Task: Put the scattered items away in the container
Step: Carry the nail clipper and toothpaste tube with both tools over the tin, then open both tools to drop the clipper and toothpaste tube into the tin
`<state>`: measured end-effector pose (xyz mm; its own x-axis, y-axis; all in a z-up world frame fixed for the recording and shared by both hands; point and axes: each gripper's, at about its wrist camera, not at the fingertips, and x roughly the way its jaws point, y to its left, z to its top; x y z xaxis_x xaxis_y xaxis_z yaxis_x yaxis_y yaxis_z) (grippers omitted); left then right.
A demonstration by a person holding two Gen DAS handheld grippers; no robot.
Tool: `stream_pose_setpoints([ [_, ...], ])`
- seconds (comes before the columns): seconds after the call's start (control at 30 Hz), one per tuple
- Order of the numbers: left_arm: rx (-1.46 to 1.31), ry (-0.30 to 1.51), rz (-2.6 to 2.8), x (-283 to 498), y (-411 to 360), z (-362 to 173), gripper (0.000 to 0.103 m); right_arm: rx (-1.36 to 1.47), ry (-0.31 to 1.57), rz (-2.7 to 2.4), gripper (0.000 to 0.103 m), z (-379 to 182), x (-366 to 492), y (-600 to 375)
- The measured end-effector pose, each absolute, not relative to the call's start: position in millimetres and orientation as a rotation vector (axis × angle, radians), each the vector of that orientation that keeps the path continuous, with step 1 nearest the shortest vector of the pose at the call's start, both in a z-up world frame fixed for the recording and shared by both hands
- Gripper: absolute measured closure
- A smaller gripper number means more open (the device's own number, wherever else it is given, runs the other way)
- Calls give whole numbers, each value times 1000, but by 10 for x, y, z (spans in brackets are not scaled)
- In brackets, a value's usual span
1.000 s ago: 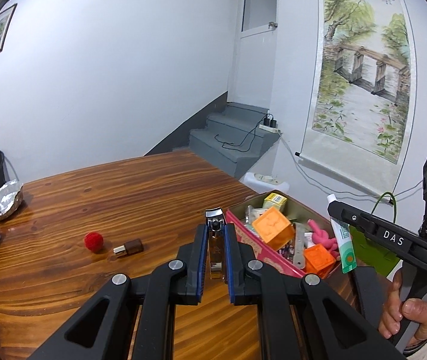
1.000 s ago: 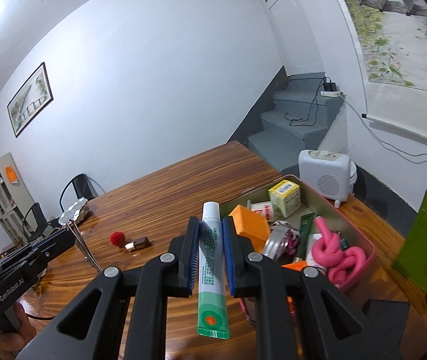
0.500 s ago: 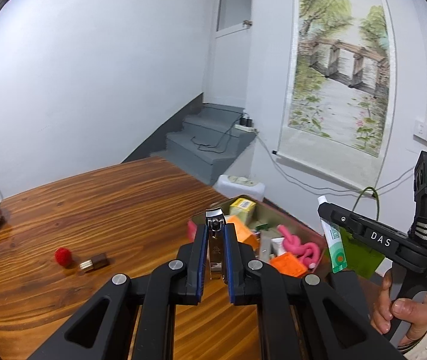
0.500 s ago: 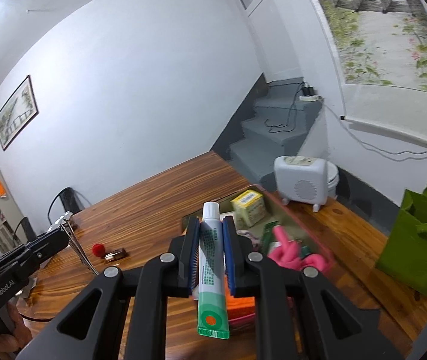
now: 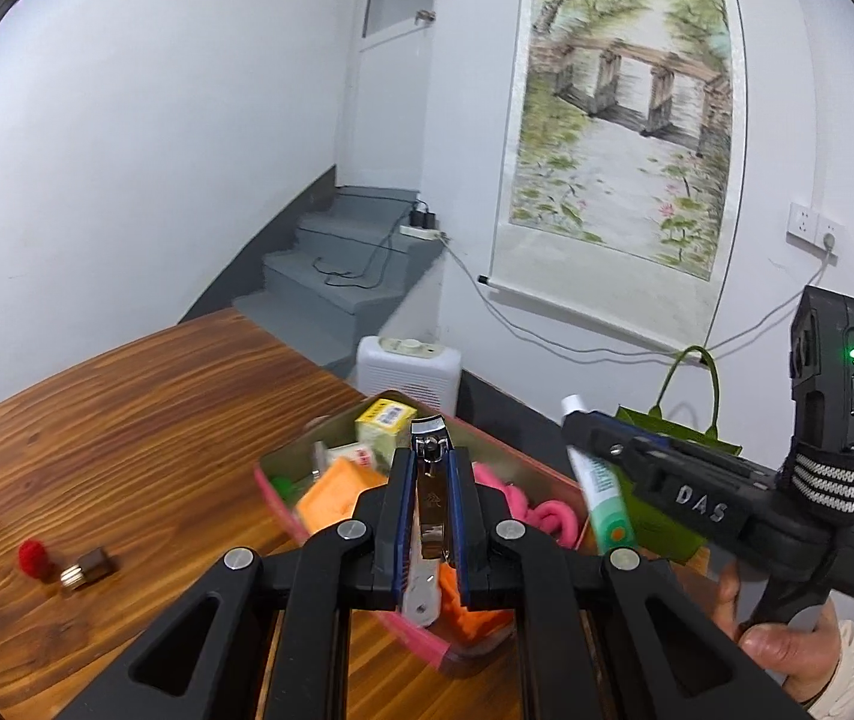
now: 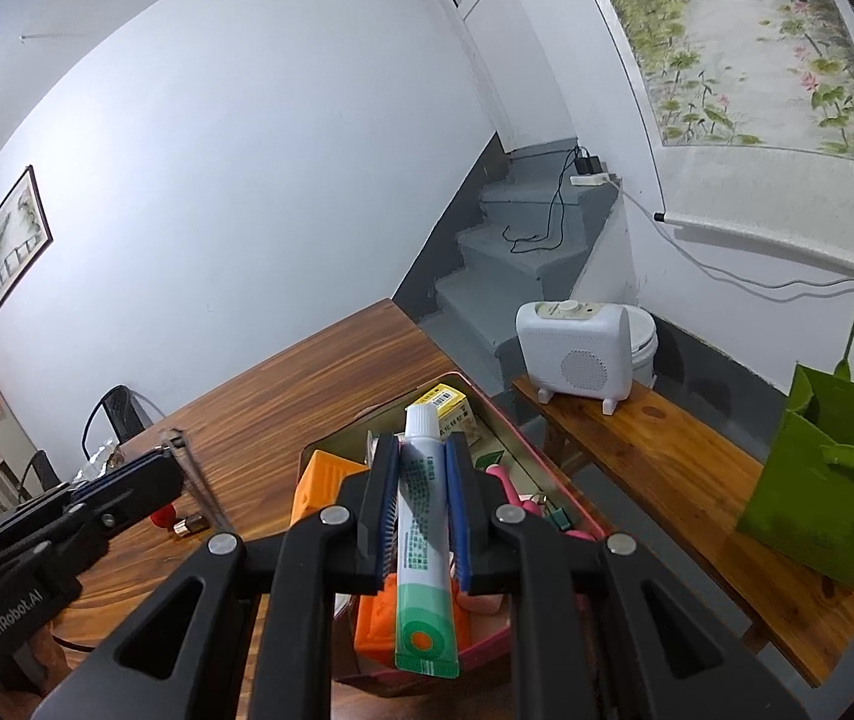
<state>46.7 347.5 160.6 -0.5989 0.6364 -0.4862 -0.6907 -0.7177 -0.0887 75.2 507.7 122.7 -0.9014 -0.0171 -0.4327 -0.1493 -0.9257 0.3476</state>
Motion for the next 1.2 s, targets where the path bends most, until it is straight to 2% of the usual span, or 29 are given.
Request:
stream_pose_setpoints([
  [0.3, -717, 115, 2202, 126, 3777, 1394, 91, -810, 595, 2905, 85, 965, 519, 5160],
  [0.33, -718, 106, 2204, 105, 3778, 1383, 88, -830, 602, 2899, 85, 932, 494, 5168],
  [0.37, -723, 95, 2210, 82, 3765, 1377, 83, -845, 615, 2892, 80, 904, 477, 5179],
  [0.4, -725, 80, 2216, 63, 3738, 1375, 57, -860, 639, 2883, 67, 870, 461, 5200],
  [0.43, -715, 48, 2227, 52, 3683, 1380, 23, -866, 664, 2874, 59, 840, 455, 5224],
  [0.47, -695, 17, 2250, 52, 3623, 1393, 14, -864, 677, 2867, 47, 820, 456, 5240],
  [0.5, -679, -2, 2266, 48, 3577, 1397, 14, -858, 677, 2861, 42, 813, 462, 5242],
  [0.67, -679, -5, 2296, 18, 3443, 1431, 14, -851, 671, 2865, 41, 839, 463, 5188],
  [0.87, -711, 9, 2305, 60, 3337, 1378, 14, -835, 651, 2881, 31, 893, 493, 5056],
  [1.2, -779, -27, 2368, 25, 2962, 1306, 14, -823, 562, 2932, 25, 986, 494, 4708],
])
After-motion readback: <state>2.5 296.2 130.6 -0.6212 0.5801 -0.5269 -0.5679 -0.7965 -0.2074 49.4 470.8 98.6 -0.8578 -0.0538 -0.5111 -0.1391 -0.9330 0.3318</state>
